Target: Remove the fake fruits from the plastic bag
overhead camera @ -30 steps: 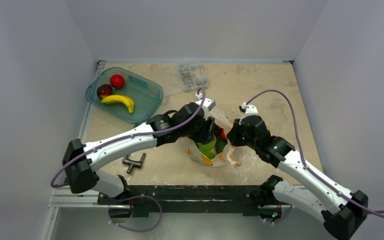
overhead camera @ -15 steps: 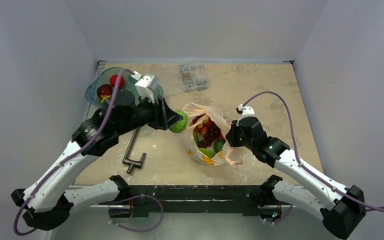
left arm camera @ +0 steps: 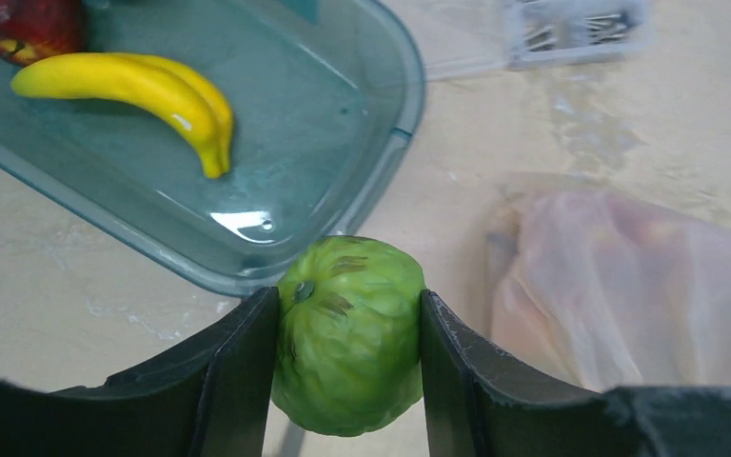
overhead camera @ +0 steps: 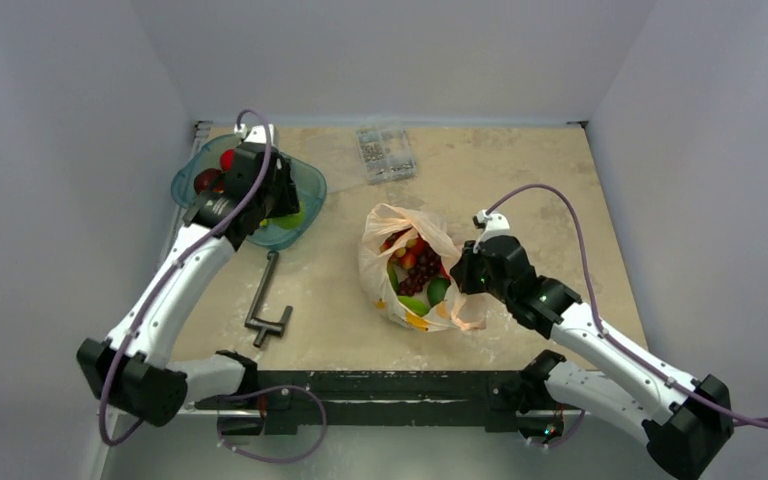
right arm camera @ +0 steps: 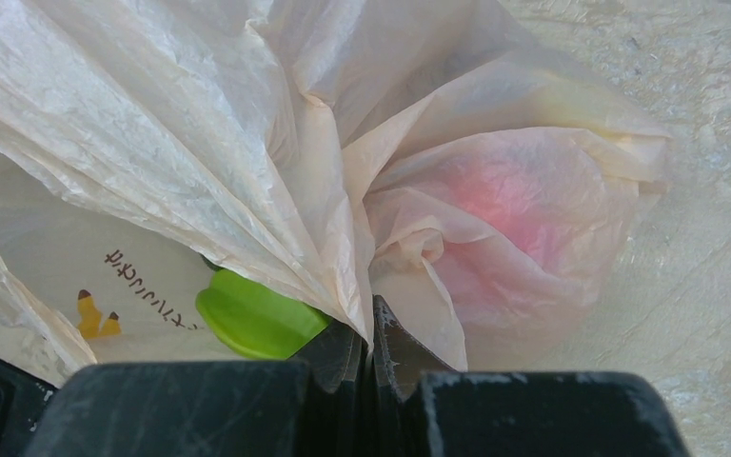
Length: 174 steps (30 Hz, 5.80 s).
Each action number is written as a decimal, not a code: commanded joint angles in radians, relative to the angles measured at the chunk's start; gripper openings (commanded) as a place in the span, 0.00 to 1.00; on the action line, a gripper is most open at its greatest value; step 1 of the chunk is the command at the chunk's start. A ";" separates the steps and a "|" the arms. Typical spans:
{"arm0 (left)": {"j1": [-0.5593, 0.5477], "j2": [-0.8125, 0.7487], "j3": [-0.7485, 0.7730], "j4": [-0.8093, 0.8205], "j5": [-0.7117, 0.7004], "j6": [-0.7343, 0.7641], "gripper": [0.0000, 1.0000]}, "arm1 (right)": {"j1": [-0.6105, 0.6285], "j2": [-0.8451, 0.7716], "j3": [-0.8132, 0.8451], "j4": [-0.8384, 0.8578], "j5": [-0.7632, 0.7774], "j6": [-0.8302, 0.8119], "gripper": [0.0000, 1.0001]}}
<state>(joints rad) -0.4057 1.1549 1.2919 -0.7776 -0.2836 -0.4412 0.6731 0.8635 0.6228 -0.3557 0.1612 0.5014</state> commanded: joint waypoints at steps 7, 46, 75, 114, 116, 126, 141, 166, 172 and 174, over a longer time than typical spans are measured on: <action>0.222 0.397 0.121 0.145 0.049 0.066 0.00 | 0.003 0.007 -0.004 0.059 -0.032 -0.042 0.00; 0.296 0.280 -0.029 0.043 0.208 -0.024 0.85 | 0.003 -0.012 -0.018 0.089 -0.073 -0.071 0.00; -0.777 0.111 -0.259 0.697 0.210 -0.069 0.80 | 0.033 0.049 0.144 -0.338 0.162 0.192 0.98; -0.742 0.492 -0.204 0.950 -0.007 -0.214 0.37 | 0.034 -0.140 0.160 -0.384 0.158 0.298 0.00; -0.722 0.511 -0.183 0.937 0.010 -0.234 0.38 | 0.034 -0.155 0.150 -0.387 0.143 0.294 0.00; -0.676 0.594 -0.101 0.885 -0.012 -0.262 0.34 | 0.034 -0.192 0.162 -0.417 0.138 0.275 0.00; -0.671 0.839 0.137 0.734 0.048 -0.165 0.80 | 0.033 -0.218 0.144 -0.407 0.137 0.268 0.00; -0.652 0.560 0.105 0.536 0.275 -0.174 0.00 | 0.034 -0.213 0.135 -0.421 0.288 0.391 0.00; -0.649 0.400 0.083 0.410 0.336 -0.095 0.00 | 0.034 -0.193 0.109 -0.367 0.297 0.381 0.00; -0.649 0.336 0.083 0.365 0.384 -0.050 0.00 | 0.033 -0.180 0.112 -0.362 0.300 0.371 0.00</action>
<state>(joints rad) -1.0603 1.6073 1.3914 -0.3134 -0.0025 -0.5755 0.7021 0.6605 0.7391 -0.7658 0.4114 0.8707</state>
